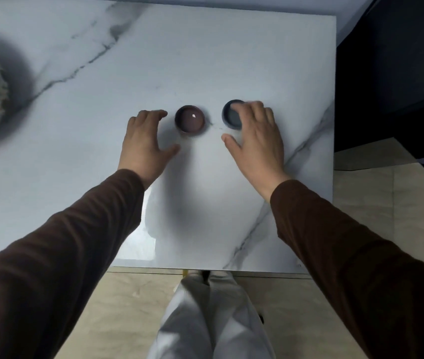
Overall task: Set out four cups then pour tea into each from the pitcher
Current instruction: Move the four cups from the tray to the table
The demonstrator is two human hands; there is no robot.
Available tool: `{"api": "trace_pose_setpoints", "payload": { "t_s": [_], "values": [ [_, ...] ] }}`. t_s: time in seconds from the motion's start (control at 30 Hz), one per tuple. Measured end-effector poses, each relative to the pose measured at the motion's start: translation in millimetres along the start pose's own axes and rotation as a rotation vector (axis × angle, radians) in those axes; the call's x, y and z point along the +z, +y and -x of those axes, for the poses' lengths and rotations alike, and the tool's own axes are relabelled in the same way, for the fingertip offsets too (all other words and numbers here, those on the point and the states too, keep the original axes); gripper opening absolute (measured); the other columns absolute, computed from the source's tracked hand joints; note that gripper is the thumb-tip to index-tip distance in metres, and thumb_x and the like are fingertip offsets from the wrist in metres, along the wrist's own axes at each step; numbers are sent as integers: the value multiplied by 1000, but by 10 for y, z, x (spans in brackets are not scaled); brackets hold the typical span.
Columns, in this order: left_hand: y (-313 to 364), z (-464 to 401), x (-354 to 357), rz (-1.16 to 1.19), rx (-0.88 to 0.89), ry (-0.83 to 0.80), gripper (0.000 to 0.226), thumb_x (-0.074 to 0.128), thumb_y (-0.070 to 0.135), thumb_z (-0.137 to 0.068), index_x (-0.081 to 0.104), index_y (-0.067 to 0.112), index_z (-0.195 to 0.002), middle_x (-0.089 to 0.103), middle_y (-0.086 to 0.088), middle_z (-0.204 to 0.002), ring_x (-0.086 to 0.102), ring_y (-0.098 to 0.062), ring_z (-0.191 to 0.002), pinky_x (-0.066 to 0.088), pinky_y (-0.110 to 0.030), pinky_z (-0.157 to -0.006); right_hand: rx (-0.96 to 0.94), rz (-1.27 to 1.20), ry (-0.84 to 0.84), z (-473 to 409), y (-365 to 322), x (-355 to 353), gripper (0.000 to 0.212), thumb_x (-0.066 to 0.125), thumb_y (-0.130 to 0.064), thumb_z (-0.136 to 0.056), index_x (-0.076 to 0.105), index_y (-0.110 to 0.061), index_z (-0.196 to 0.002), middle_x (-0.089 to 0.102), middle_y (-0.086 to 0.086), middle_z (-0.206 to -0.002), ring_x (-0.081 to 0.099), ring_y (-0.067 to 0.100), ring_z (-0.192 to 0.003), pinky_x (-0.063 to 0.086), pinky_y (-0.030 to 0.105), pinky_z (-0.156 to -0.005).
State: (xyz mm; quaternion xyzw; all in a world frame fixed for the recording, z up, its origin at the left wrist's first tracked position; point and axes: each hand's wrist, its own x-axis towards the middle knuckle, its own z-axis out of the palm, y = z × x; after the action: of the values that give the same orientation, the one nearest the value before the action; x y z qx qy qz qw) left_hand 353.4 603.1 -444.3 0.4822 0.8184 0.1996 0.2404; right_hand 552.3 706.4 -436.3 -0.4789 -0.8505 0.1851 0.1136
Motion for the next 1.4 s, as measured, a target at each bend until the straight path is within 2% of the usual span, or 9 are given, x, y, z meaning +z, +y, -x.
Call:
{"api": "trace_pose_setpoints", "payload": {
  "t_s": [0.07, 0.27, 0.4, 0.73, 0.93, 1.27, 1.4],
  "values": [
    [-48, 142, -163, -31, 15, -3, 60, 74, 26, -83, 49, 14, -137, 51, -6, -133, 43, -28, -124, 36, -29, -101, -55, 28, -41, 75, -186, -45, 43, 67, -32, -85, 57, -16, -123, 57, 4, -123, 50, 27, -112, 47, 40, -90],
    [-401, 503, -674, -124, 15, 24, 56, 73, 27, -84, 51, 13, -134, 54, -7, -129, 47, -30, -120, 41, -40, -99, -110, 76, -106, 201, -896, -30, 41, 66, -33, -86, 59, -14, -121, 59, 6, -121, 51, 29, -112, 46, 41, -92],
    [-839, 720, -1124, -143, 17, 37, 55, 73, 28, -84, 52, 12, -132, 55, -8, -129, 48, -32, -120, 42, -44, -99, -113, 90, -151, 294, -1524, 96, 44, 64, -35, -88, 57, -17, -127, 57, 3, -126, 48, 27, -119, 43, 39, -96],
    [-2030, 942, -2243, -226, 33, 55, 56, 75, 28, -82, 55, 8, -130, 57, -15, -126, 49, -37, -120, 41, -46, -101, -101, 126, -181, 434, -3023, 541, 44, 63, -37, -89, 55, -19, -128, 57, 2, -125, 49, 25, -116, 40, 37, -93],
    [-2355, 642, -2508, -227, -6, 77, 57, 75, 27, -81, 54, 7, -130, 57, -17, -123, 48, -38, -116, 42, -46, -99, -100, 81, -191, 116, -3402, 753, 45, 62, -37, -89, 54, -19, -130, 55, 2, -127, 48, 25, -117, 40, 37, -94],
    [-2853, 70, -2647, -86, -154, 161, 68, 74, 24, -81, 45, 2, -139, 48, -20, -137, 40, -37, -131, 31, -39, -110, -82, -6, -172, -702, -3835, 1161, 46, 62, -39, -89, 54, -17, -128, 56, 5, -125, 49, 27, -116, 44, 41, -96],
    [-3046, -85, -2633, -6, -191, 188, 76, 73, 27, -83, 37, 5, -147, 41, -20, -146, 35, -36, -138, 29, -41, -116, -54, -55, -160, -984, -4059, 1351, 52, 67, -37, -86, 51, -14, -130, 55, 7, -125, 49, 27, -116, 44, 38, -95]
  ]
}}
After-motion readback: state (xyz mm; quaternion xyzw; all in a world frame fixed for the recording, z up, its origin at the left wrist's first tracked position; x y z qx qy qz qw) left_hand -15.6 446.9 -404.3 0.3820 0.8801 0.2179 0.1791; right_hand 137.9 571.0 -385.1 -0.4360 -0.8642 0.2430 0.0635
